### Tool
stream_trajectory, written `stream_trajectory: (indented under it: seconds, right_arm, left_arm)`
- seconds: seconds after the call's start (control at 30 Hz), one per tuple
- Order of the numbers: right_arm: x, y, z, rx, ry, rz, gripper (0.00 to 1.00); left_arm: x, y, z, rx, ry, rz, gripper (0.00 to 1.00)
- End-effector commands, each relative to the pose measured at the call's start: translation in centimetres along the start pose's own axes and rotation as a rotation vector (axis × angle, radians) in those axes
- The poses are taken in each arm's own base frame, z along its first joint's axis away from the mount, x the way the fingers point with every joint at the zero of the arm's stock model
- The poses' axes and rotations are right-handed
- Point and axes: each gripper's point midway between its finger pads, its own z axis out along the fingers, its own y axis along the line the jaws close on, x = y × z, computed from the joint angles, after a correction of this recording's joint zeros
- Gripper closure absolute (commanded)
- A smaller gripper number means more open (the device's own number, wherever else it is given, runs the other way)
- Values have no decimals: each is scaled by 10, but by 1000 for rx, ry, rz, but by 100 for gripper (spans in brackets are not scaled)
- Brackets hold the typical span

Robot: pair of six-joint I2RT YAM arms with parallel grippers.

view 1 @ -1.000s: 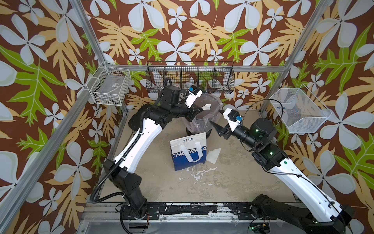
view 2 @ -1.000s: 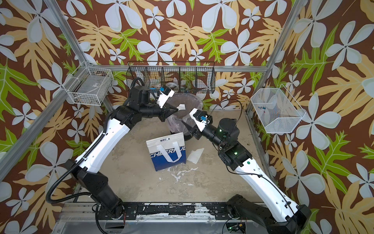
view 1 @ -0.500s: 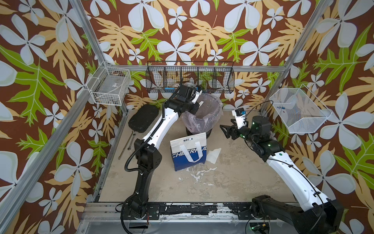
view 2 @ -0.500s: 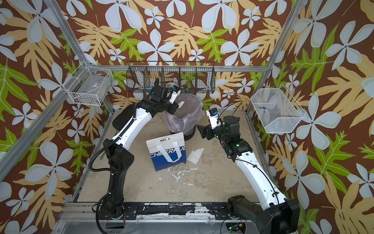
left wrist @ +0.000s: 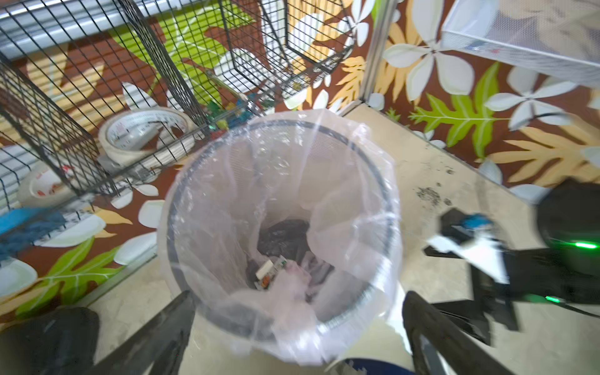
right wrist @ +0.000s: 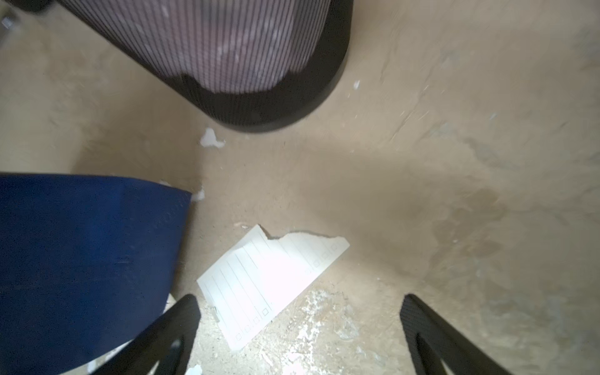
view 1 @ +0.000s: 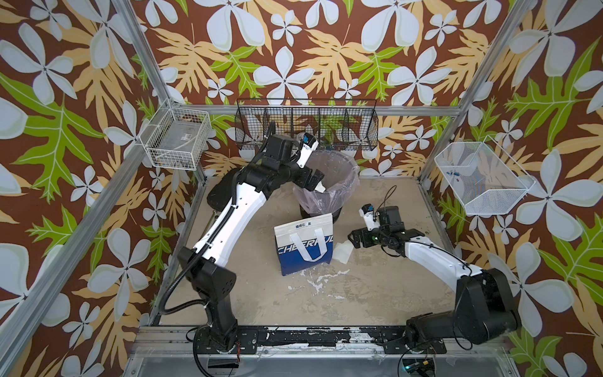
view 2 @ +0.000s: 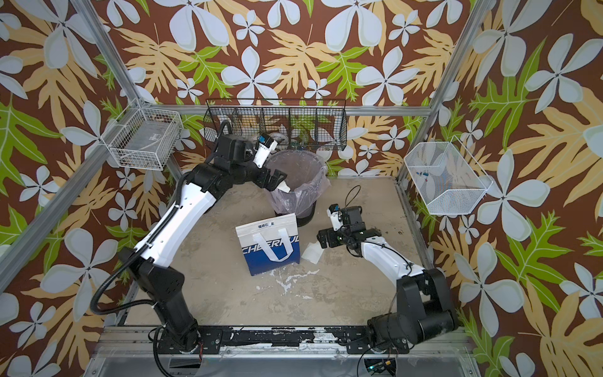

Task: Shred takeout receipts and throw away
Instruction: Pick up the takeout receipt from the center of the board.

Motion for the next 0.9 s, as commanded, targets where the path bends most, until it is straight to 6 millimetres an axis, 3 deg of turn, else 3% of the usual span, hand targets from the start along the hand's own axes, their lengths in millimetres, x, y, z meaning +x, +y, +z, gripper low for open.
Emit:
stream_trajectory:
  seconds: [0.0, 0.1, 0.17, 0.33, 0.57, 0.77, 0.87]
  right_arm:
    - [9, -7, 21, 98, 58, 0, 1]
    - [13, -4, 34, 135, 80, 4, 1]
    - [15, -7, 39, 172, 103, 0, 2]
    - [19, -1, 50, 185, 133, -21, 3]
    - [36, -9, 65, 217, 201, -31, 6]
    - [54, -11, 77, 215, 250, -16, 20]
    - [62, -14, 80, 221, 273, -16, 31]
  left_arm:
    - [-7, -20, -37, 57, -104, -4, 0]
    - [11, -21, -48, 40, -60, 2, 0]
    - [16, -16, -39, 25, -28, 13, 2]
    - [-6, -13, -20, 51, -29, -12, 3]
    - [-30, -9, -2, 66, -75, -10, 3]
    - [-50, 6, 20, 20, -97, 11, 3]
    - [-51, 18, 38, -26, -90, 20, 2]
